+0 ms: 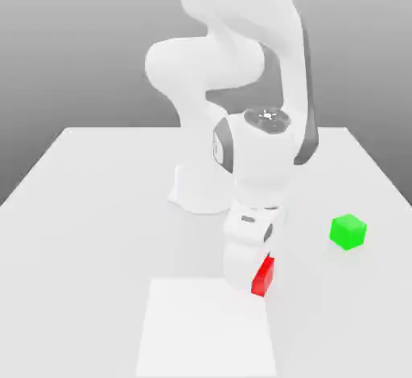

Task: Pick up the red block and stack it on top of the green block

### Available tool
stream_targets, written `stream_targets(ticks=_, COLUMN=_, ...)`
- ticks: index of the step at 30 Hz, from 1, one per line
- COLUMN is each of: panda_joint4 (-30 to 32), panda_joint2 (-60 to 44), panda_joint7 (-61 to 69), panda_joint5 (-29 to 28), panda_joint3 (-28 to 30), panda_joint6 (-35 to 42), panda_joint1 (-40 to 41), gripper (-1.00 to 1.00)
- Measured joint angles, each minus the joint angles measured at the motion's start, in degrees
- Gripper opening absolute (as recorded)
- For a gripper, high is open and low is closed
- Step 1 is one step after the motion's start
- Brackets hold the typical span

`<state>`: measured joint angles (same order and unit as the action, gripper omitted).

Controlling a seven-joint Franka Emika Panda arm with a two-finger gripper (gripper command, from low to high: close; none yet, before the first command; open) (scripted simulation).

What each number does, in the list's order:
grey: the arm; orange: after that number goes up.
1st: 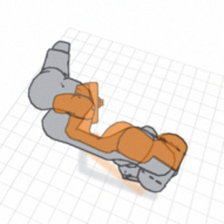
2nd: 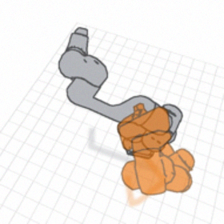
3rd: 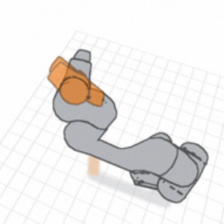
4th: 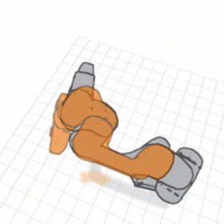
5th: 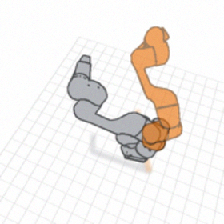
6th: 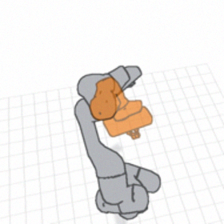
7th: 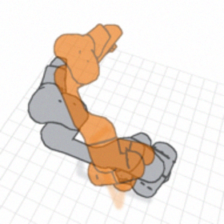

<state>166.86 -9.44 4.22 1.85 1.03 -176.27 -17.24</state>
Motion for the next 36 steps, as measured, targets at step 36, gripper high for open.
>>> stream_targets(ticks=36, panda_joint4=-1.3, panda_joint2=14.2, panda_joint7=-17.8, panda_joint5=0.8, panda_joint3=-21.5, panda_joint6=15.2, panda_joint1=-23.4, gripper=-1.00)
